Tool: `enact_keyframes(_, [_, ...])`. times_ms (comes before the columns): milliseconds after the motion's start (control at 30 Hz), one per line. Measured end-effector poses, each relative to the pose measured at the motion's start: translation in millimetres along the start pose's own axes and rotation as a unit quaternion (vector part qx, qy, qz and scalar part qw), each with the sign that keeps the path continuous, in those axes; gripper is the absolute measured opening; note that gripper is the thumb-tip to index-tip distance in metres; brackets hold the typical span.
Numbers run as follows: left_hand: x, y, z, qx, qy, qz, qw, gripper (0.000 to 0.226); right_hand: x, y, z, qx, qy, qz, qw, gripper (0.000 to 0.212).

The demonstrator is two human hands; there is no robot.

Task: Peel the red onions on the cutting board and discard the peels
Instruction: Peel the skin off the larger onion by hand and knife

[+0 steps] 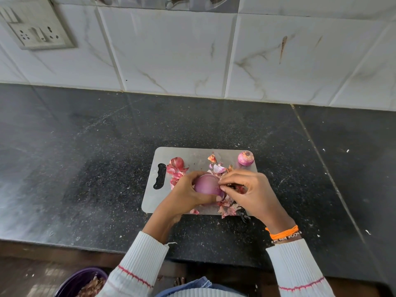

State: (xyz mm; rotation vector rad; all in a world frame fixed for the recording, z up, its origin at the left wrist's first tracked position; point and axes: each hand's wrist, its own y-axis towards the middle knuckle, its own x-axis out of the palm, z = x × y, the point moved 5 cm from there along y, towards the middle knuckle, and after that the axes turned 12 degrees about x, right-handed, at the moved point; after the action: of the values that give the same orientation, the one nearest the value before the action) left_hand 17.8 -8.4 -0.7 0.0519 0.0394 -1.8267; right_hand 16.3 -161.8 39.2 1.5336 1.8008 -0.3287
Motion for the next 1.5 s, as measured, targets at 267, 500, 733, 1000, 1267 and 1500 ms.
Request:
enact_keyframes(267, [0.6,1.2,-0.7,-0.003,0.032,0.001,0.999,0.043,1.9,1.6,2.5,0.016,-0.022,-0.021,0.999,0.012])
enact_keyframes(500, [0.6,4.9,-3.8,-0.007,0.041,0.009,0.999,0.048,4.6,5.7,-0.4,-0.003,-0.03,0.003,1.0,0.007])
enact_keyframes(733, [-3.0,7.1,-8.1,-0.034,-0.017,0.025,0.999,0.053,6.3,7.6,7.7,0.022,0.046,0.038,0.998,0.01])
enact_keyframes(1000, [-6.6,8.7,-7.8,-0.014,0.052,0.028,0.998,0.054,11.3,6.9,3.7,-0.027,-0.039,0.013,0.999,0.007])
enact_keyframes(1267, [-1.7,8.5,-6.8,-0.001,0.012,0.011,1.0,0.05,11.2,9.6,5.8,0.045,0.043,0.049,0.997,0.009])
enact_keyframes(1500, [-1.8,9.8,-12.2,-0.013,-0.032,0.014,0.999,0.07,9.2,3.3,27.9,0.177,0.105,0.093,0.974,0.011])
